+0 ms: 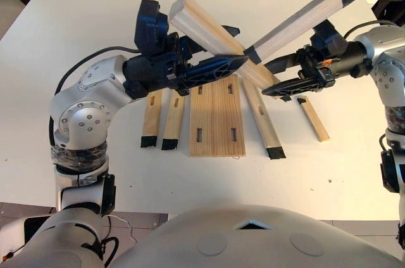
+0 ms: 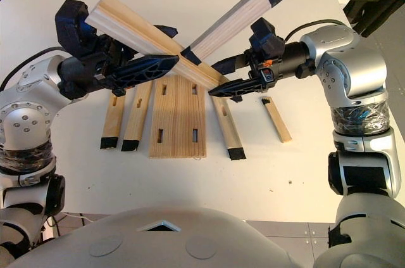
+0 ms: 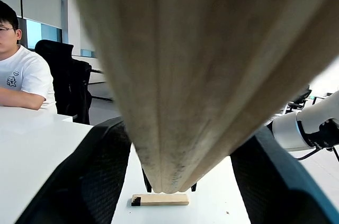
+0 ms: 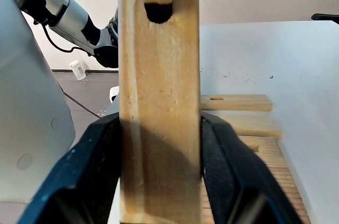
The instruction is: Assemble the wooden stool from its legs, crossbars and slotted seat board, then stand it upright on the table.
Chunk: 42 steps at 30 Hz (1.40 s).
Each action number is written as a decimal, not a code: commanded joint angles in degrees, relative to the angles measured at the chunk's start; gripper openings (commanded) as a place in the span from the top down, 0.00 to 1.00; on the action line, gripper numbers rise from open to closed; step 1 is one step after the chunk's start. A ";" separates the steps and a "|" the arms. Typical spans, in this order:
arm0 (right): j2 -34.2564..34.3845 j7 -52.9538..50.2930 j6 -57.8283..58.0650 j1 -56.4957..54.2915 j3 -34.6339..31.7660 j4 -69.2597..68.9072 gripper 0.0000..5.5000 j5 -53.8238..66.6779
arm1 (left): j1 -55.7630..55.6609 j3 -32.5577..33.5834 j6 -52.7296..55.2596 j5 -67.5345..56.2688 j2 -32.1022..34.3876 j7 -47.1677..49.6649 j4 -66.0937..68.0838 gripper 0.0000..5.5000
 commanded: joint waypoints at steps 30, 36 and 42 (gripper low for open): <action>1.59 -4.72 -6.32 1.97 -0.88 2.64 0.51 -2.93 | 1.81 0.11 -3.98 6.01 0.53 -1.92 2.56 0.62; 0.82 -9.13 -8.70 6.74 -3.73 2.72 0.41 -4.47 | 2.22 1.42 -4.97 8.60 2.60 -4.25 5.03 0.63; -0.15 -16.40 -11.32 12.76 -13.07 4.36 0.41 -4.40 | 5.52 2.82 -6.99 14.45 11.22 -12.66 6.70 0.63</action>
